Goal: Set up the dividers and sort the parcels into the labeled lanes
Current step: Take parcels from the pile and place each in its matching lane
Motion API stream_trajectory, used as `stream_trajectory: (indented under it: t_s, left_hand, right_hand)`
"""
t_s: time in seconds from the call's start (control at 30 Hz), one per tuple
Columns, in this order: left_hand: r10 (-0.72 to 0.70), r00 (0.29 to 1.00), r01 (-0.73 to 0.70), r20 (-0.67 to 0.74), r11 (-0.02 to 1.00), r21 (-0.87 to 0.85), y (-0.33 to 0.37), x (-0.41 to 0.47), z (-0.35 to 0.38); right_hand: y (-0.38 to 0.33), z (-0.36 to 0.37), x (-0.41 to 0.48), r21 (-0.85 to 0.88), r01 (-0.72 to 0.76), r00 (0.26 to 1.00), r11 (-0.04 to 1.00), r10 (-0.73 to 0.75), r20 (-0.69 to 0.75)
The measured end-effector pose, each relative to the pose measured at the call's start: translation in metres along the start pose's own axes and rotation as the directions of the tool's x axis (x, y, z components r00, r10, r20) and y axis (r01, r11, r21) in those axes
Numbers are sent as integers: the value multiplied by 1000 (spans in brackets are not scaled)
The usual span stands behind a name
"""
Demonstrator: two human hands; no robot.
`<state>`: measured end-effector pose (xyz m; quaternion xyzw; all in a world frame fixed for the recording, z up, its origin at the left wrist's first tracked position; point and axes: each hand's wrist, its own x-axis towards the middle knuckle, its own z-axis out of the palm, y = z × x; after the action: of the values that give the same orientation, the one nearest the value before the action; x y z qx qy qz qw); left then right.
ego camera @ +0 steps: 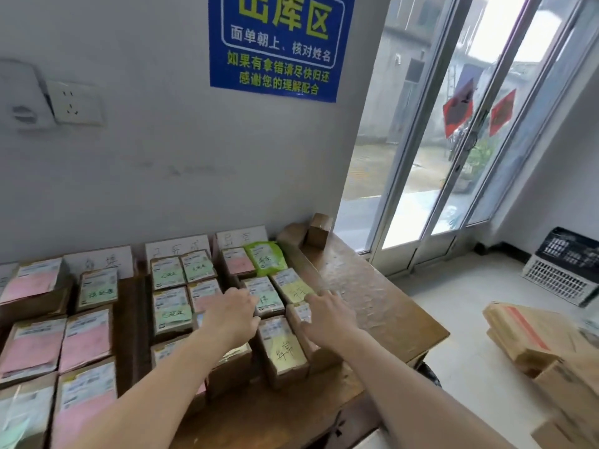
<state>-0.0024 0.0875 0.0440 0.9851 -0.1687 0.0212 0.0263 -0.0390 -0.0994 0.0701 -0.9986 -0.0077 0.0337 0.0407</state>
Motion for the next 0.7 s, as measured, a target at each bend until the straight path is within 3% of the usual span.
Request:
stream_trajectory:
  t_s: [0.37, 0.7]
  left_hand:
    - [73, 997, -73, 7, 997, -33, 78, 142, 14]
    - [16, 999, -14, 36, 998, -65, 118, 263, 35]
  right_hand:
    - [128, -1, 101, -9, -44, 999, 999, 44, 8]
    - [205, 8, 205, -56, -43, 994, 998, 48, 99]
